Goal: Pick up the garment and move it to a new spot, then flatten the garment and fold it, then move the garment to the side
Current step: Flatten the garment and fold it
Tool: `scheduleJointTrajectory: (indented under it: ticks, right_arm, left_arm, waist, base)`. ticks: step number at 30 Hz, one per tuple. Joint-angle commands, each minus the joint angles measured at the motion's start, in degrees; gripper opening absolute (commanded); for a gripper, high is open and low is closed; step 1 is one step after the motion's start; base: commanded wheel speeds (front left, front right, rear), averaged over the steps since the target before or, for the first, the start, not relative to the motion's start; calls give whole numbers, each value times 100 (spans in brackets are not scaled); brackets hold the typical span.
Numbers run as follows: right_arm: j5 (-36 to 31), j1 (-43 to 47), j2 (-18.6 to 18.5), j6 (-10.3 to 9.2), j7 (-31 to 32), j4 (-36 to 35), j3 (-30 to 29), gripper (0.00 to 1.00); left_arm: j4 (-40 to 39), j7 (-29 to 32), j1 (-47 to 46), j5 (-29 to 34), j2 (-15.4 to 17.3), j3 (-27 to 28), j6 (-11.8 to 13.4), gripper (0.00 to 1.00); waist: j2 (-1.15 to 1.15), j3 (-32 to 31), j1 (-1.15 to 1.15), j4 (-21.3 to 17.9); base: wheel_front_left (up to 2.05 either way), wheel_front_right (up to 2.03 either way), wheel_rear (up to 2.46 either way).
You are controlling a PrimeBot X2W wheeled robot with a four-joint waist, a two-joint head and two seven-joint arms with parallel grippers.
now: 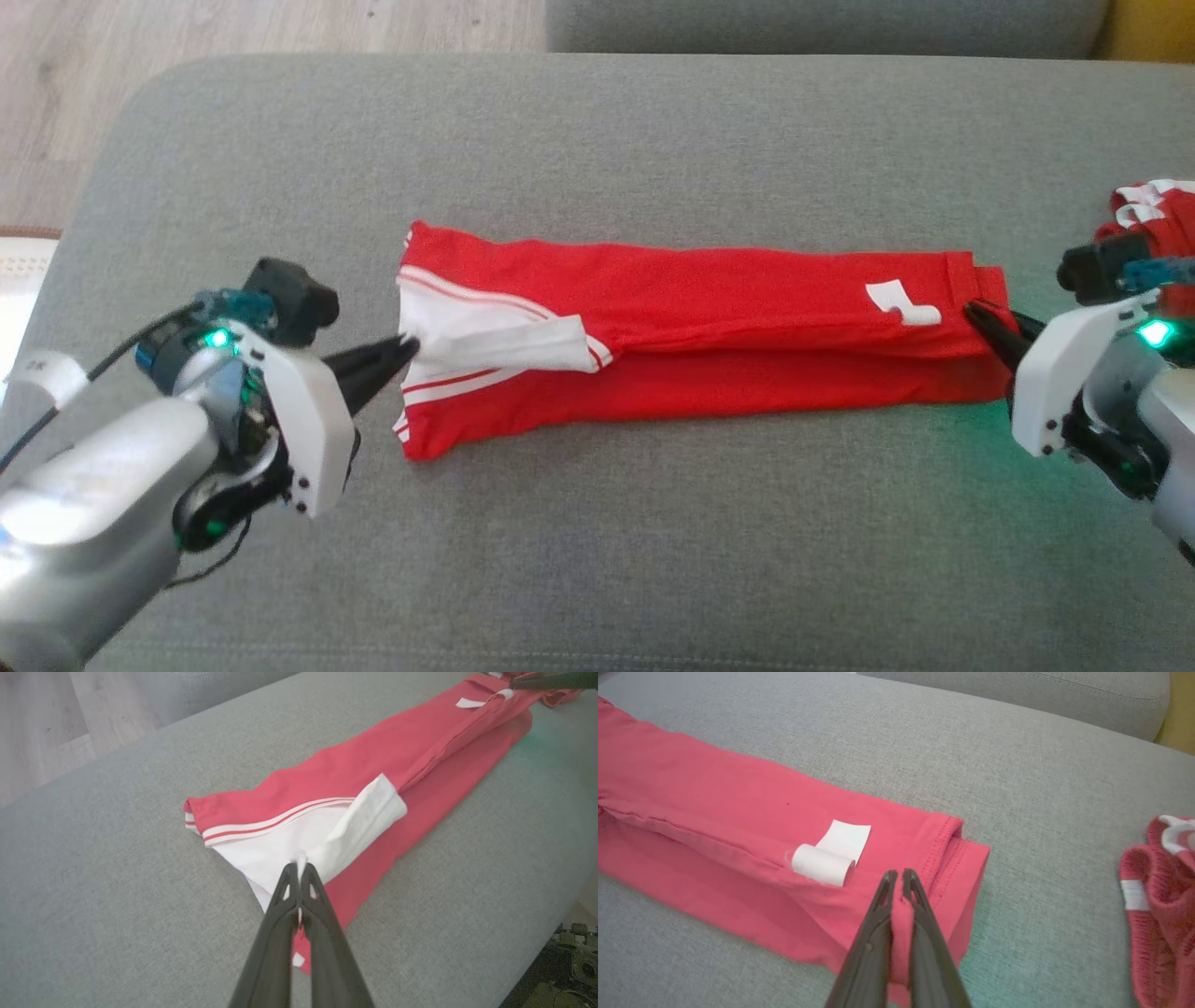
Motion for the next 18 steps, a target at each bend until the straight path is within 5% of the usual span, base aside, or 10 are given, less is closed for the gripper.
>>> scheduleJointTrajectory:
  ticks: [1, 13, 14, 15, 16, 17, 18]
  right_arm:
    - [63, 21, -241, -5, 14, -101, 24, 0]
    - [257, 16, -371, -5, 266, -101, 314, 0]
    - [300, 19, -366, -5, 295, -108, 328, 28]
    - [300, 19, -366, -5, 295, -108, 328, 28]
    - [369, 36, -356, -5, 364, -101, 341, 100]
    - [419, 47, -353, -5, 437, -127, 375, 100]
    - [471, 53, -364, -5, 492, -161, 399, 100]
  left_arm:
    - [-185, 73, -190, -60, 299, 247, 62, 0]
    - [-534, 437, 6, -294, 546, 159, 164, 0]
    - [-541, 470, 31, -310, 551, 141, 170, 0]
    - [-541, 470, 31, -310, 551, 141, 170, 0]
    - [-544, 490, 59, -322, 554, 127, 184, 0]
    - [-547, 500, 87, -320, 557, 112, 202, 42]
    - [-548, 504, 114, -314, 561, 98, 222, 94]
  waist:
    - [0, -18, 0, -24]
    - [0, -87, 0, -181]
    - [0, -102, 0, -195]
    - [0, -102, 0, -195]
    - [0, -125, 0, -210]
    - [0, -149, 0, -225]
    - [0, -173, 0, -241]
  base:
    - [0, 0, 0]
    - [0, 0, 0]
    - [0, 0, 0]
    - [0, 0, 0]
    - [0, 0, 0]
    - [0, 0, 0]
    - [0, 0, 0]
